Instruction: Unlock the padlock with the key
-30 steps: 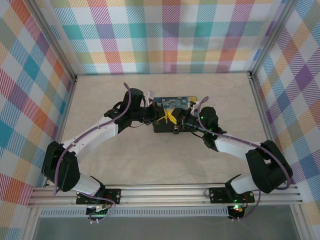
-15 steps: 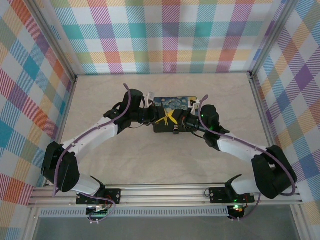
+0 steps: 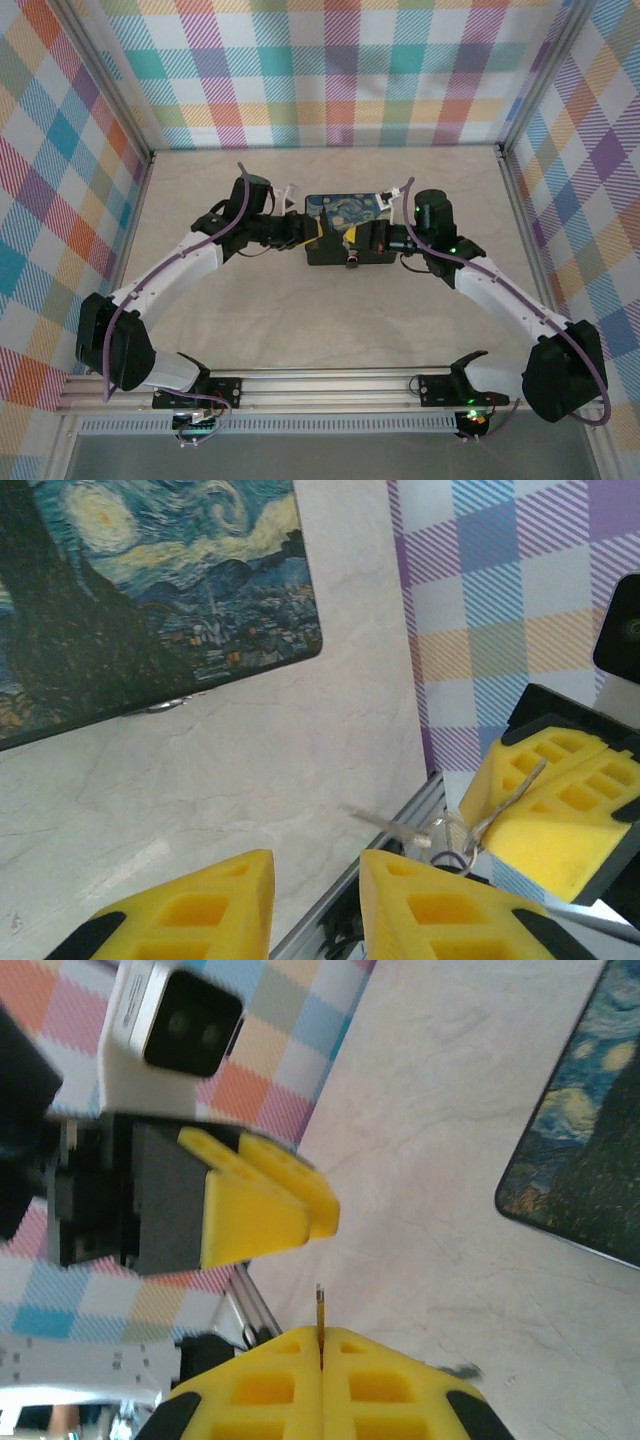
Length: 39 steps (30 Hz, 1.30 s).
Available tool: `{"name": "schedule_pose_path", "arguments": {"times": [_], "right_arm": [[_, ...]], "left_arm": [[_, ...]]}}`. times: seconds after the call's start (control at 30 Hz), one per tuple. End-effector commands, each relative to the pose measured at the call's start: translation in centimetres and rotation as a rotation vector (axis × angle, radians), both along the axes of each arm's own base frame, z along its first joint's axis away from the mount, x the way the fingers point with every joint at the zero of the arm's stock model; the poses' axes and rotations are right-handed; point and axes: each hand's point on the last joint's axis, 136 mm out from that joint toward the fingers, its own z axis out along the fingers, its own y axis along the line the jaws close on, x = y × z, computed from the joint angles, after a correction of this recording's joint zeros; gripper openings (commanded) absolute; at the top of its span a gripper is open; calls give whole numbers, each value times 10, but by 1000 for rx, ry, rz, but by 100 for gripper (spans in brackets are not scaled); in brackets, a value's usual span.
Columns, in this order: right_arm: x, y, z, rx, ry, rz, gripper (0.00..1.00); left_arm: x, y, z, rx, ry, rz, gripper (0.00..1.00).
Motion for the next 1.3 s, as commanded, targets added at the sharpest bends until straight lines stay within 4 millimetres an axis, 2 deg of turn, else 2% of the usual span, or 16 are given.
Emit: {"name": "schedule_pose_path", "arguments": {"times": [0.0, 0.13, 0.3, 0.6, 0.83, 1.1, 1.27], "right_arm": [[-30, 4, 7, -19, -128, 212, 6], [-44, 6, 16, 4, -185, 315, 6], [-51, 8, 17, 22, -197, 379, 6], [-46, 13, 10, 10, -169, 418, 4], [-41, 16, 12, 11, -155, 420, 5], [-37, 16, 11, 4, -143, 411, 5], [-38, 16, 12, 8, -141, 413, 5]], "left_arm": [[-7, -11, 22, -55, -63, -121, 28], [-6, -19, 32, -106, -86, -159, 28], [-7, -27, 41, -159, -110, -202, 28], [-16, -37, 56, -223, -143, -266, 27], [-27, -46, 49, -212, -143, -318, 27], [-33, -49, 53, -214, -163, -339, 26], [-36, -51, 45, -184, -156, -352, 24]]}}
